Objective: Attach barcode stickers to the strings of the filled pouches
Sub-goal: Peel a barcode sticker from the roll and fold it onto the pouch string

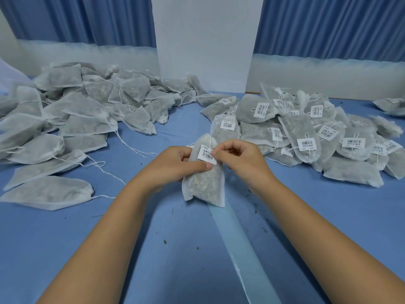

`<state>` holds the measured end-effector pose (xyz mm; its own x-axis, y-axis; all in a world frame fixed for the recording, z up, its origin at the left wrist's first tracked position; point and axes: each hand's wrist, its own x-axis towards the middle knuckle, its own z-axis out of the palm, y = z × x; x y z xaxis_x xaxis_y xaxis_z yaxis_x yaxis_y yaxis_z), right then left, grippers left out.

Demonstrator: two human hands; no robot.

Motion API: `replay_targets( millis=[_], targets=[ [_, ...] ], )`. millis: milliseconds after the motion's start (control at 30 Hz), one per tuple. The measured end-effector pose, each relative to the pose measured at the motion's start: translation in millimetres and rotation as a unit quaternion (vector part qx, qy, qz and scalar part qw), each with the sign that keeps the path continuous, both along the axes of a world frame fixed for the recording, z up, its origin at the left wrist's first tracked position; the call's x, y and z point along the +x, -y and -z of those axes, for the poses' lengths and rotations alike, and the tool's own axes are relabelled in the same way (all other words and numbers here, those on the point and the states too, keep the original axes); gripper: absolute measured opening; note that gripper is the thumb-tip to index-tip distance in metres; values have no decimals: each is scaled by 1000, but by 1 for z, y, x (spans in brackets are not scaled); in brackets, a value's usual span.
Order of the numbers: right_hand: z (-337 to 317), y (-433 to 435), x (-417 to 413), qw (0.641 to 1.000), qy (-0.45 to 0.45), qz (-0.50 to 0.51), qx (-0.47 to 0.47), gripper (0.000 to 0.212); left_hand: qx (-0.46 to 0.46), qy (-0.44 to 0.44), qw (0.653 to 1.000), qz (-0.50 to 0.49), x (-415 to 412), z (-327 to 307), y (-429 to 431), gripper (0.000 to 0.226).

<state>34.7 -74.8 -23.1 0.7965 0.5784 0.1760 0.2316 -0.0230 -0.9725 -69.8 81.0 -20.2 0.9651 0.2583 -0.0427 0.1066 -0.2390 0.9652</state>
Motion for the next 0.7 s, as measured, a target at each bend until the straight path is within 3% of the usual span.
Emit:
replay_targets(
  millis=[133, 267, 367, 500, 600, 700],
  targets=[
    [4, -3, 2, 1000, 26, 9, 11, 12, 5, 1, 1000, 3, 1, -1, 3, 17],
    [6, -4, 2, 999, 46, 19, 19, 16, -4, -1, 998, -58, 5, 0, 6, 44],
    [5, -4, 1, 999, 36, 40, 6, 31, -7, 5, 997, -80, 6, 2, 5, 38],
    [-1, 0, -1, 993, -117, -9, -15, 28, -39, 35, 996, -77, 5, 1, 4, 27],
    [-2, 0, 0, 964, -239, -113, 39, 30, -71, 48, 995, -57, 4, 0, 4, 24],
    [-7, 1, 0, 929, -302, -185, 104, 38, -102, 54, 992, -45, 4, 0, 6, 22]
  ],
)
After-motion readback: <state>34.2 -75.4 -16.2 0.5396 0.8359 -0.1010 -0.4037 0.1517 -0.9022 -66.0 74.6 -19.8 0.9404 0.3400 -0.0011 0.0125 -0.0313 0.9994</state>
